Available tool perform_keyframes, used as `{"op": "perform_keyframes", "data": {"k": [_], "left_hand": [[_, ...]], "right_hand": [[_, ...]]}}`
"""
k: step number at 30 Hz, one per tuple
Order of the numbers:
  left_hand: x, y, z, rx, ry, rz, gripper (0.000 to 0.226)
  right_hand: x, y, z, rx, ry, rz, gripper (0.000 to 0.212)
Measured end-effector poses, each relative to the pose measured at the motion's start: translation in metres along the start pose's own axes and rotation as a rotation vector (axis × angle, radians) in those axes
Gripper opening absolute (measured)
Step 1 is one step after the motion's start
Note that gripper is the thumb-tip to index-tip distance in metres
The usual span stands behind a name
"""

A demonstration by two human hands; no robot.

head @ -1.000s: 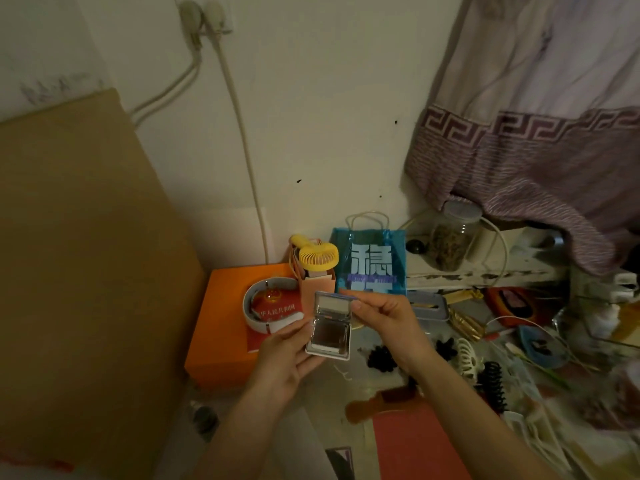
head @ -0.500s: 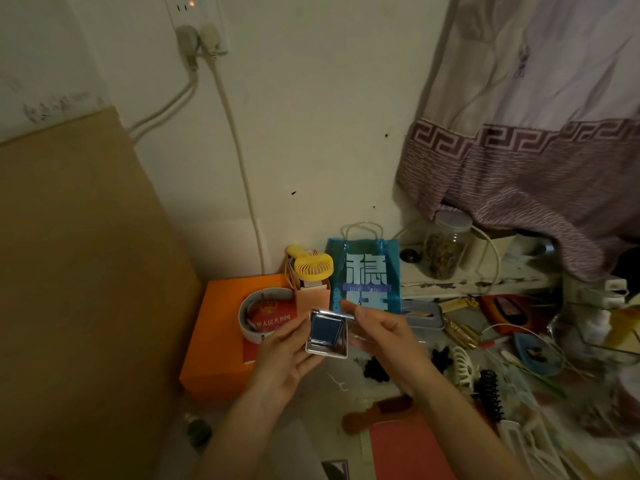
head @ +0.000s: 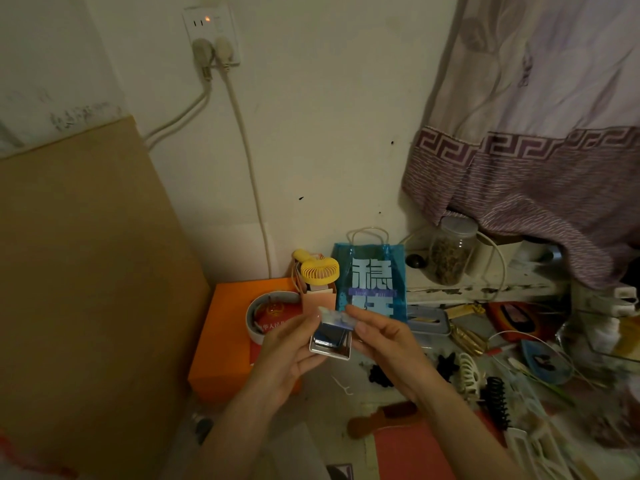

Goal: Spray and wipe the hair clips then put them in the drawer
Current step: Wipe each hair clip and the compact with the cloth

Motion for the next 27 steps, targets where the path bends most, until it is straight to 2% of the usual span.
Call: {"op": "perform_keyframes", "data": {"k": [7,13,18,27], "left_hand": [[0.004,-0.001,0.001,0.006,0.014,0.009,0.054],[0.004,-0.004,-0.001,0.007,0.031,0.027,0.042],[0.005,-0.005,-0.008,0.004,0.053,0.042,0.029],[0.010,-0.005,-0.022,-0.004,0.085,0.062,0.029]], "right_hand": [[0.004,0.004,0.000,0.068,-0.036,-0.032,0.049],[0.008,0.007,0.003,0.076,-0.014,-0.001,0.066],[0.011,0.007,0.007,0.179,-0.047,0.012,0.058],[0.015,0.003,0.017,0.214,-0.091,0.060,0.058]]}}
Point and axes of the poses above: each hand's wrist, its own x-axis away from the middle knuckle, its own y-axis out of the palm, z = x × y, the point moved 2 cm from there along -x, towards the middle knuckle, and after that the axes turned 9 degrees about z, right-handed, at the moved point
